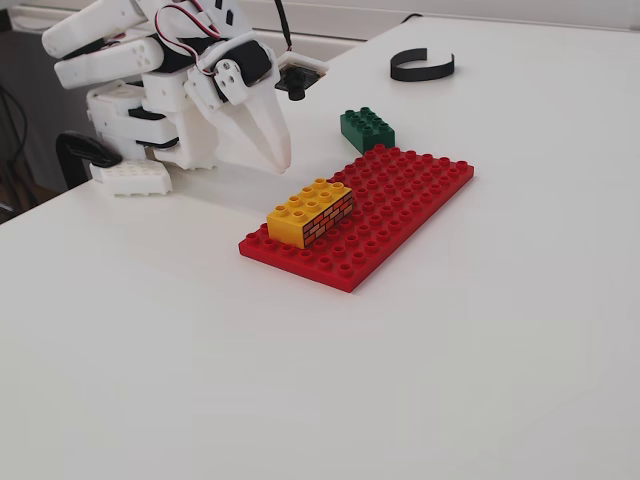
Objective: Grab the loose lego brick and stack it on top of the fixed one.
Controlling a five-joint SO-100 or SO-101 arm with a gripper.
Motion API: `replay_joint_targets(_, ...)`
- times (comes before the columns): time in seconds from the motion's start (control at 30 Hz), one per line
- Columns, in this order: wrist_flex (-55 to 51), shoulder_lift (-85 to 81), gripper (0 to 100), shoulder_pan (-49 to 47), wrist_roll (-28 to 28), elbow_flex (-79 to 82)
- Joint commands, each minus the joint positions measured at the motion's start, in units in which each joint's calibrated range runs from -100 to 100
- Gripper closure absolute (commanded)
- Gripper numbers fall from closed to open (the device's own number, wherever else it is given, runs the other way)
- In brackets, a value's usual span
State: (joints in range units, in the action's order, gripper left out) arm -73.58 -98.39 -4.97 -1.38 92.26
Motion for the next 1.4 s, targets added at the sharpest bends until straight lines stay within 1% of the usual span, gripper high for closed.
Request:
replay_joint_targets(0.0,-0.93,0.33,99,0.3,-0.5,0.23)
replay_joint_targets(0.67,-0.93,0.33,99,0.45,-0.03,0.23)
replay_joint_targets(0.87,-1.01,1.1,99,1.41,3.57,-2.3)
replay_joint_targets(0.97,-1.62,1.35,99,4.15,5.66,-7.37)
replay_joint_targets(1.13,-5.87,3.55,99,2.89,9.38,-20.85)
replay_joint_targets(1.23,-8.3,11.17,99,0.45,10.53,-31.08)
replay_joint_targets(1.37,-10.81,28.02,99,-5.86,10.47,-47.64)
